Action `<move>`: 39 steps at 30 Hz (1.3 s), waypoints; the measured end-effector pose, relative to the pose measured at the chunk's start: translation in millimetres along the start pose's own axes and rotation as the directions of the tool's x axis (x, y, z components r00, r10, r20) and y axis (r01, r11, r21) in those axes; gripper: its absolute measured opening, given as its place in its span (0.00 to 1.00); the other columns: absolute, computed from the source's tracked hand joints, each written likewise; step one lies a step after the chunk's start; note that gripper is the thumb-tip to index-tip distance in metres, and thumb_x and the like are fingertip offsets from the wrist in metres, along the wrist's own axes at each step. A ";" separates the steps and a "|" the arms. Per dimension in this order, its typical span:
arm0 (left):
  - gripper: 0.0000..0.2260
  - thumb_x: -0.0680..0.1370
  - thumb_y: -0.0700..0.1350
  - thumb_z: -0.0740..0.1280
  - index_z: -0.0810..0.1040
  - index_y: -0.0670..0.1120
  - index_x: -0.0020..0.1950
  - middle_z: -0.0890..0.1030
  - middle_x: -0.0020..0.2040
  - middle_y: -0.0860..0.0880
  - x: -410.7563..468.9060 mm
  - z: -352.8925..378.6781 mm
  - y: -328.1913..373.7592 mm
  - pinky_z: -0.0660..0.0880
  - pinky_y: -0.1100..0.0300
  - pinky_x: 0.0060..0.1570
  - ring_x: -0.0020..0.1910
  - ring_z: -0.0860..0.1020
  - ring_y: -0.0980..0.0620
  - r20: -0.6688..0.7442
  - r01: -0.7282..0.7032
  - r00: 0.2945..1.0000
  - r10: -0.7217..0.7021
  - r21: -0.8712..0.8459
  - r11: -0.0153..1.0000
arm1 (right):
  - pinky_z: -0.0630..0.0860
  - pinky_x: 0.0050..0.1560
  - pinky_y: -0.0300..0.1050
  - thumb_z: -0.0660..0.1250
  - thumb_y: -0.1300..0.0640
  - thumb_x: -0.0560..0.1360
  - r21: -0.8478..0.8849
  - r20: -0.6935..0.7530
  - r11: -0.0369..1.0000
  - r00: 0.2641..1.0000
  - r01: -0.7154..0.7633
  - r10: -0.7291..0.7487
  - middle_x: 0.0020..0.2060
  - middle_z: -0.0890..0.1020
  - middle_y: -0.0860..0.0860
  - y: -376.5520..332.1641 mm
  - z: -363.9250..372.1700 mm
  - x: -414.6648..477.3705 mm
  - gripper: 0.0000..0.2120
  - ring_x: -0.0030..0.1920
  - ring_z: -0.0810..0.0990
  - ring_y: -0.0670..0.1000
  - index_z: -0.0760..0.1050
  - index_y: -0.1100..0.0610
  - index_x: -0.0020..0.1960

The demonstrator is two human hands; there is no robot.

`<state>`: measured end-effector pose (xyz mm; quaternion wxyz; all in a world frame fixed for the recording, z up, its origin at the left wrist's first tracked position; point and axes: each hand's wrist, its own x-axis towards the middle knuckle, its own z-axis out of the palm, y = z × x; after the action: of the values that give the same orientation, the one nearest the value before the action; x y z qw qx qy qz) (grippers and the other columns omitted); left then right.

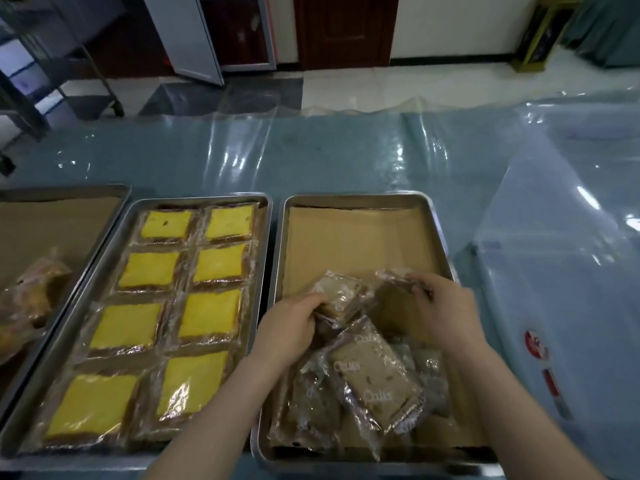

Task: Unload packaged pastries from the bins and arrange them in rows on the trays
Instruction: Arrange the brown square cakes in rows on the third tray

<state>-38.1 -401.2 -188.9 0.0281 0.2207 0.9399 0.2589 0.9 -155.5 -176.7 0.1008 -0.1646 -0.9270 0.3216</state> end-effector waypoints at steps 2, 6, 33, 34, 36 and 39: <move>0.18 0.76 0.37 0.62 0.76 0.54 0.62 0.81 0.56 0.53 12.4 -2.6 -7.4 0.72 0.59 0.48 0.53 0.78 0.50 -0.038 0.011 0.999 -0.010 0.026 1.000 | 0.68 0.39 0.37 0.63 0.60 0.78 0.026 -0.073 1.000 0.997 0.016 -0.014 0.46 0.84 0.46 -5.4 2.9 11.3 0.15 0.37 0.74 0.43 0.79 0.48 0.61; 0.19 0.76 0.38 0.61 0.75 0.55 0.64 0.81 0.57 0.52 44.0 -3.3 -20.2 0.74 0.57 0.48 0.53 0.79 0.49 -0.047 0.046 0.998 -0.042 0.098 0.994 | 0.73 0.48 0.41 0.60 0.59 0.80 0.079 -0.083 0.997 0.997 -0.002 0.008 0.53 0.83 0.49 -14.5 18.6 37.9 0.16 0.49 0.81 0.52 0.76 0.48 0.64; 0.28 0.75 0.68 0.41 0.40 0.64 0.74 0.36 0.76 0.51 168.1 60.1 -56.4 0.28 0.50 0.67 0.71 0.28 0.46 0.205 -0.102 0.979 0.024 0.380 0.919 | 0.33 0.71 0.61 0.32 0.24 0.69 -0.485 0.194 0.856 0.976 0.178 -0.093 0.77 0.41 0.49 31.1 115.5 148.2 0.38 0.74 0.31 0.55 0.46 0.37 0.75; 0.28 0.75 0.68 0.41 0.40 0.63 0.74 0.36 0.76 0.50 170.2 63.8 -52.4 0.28 0.49 0.67 0.71 0.27 0.45 0.172 -0.041 0.985 -0.029 0.391 0.919 | 0.33 0.71 0.62 0.31 0.24 0.68 -0.486 0.183 0.861 0.981 0.150 -0.068 0.77 0.41 0.49 29.0 115.3 150.2 0.39 0.74 0.31 0.56 0.45 0.37 0.75; 0.29 0.76 0.67 0.42 0.40 0.61 0.75 0.37 0.76 0.48 176.2 70.4 -40.3 0.28 0.45 0.66 0.70 0.28 0.42 0.098 0.091 0.985 -0.141 0.398 0.913 | 0.32 0.70 0.63 0.30 0.24 0.68 -0.458 0.175 0.883 0.984 0.098 -0.018 0.77 0.40 0.50 23.2 114.7 155.2 0.39 0.74 0.31 0.56 0.43 0.38 0.75; 0.30 0.76 0.65 0.43 0.39 0.58 0.75 0.35 0.75 0.47 184.2 74.9 -18.5 0.26 0.45 0.64 0.69 0.27 0.42 0.066 0.240 0.962 -0.266 0.267 0.933 | 0.28 0.67 0.62 0.37 0.29 0.73 -0.358 0.163 0.930 0.986 0.082 -0.024 0.77 0.42 0.50 14.4 109.4 159.9 0.34 0.73 0.30 0.54 0.42 0.41 0.76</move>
<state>-198.9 -300.8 -251.6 0.0800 0.1122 0.9834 0.1180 -175.6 -147.4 -257.4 0.0045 -0.1296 -0.9796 0.1537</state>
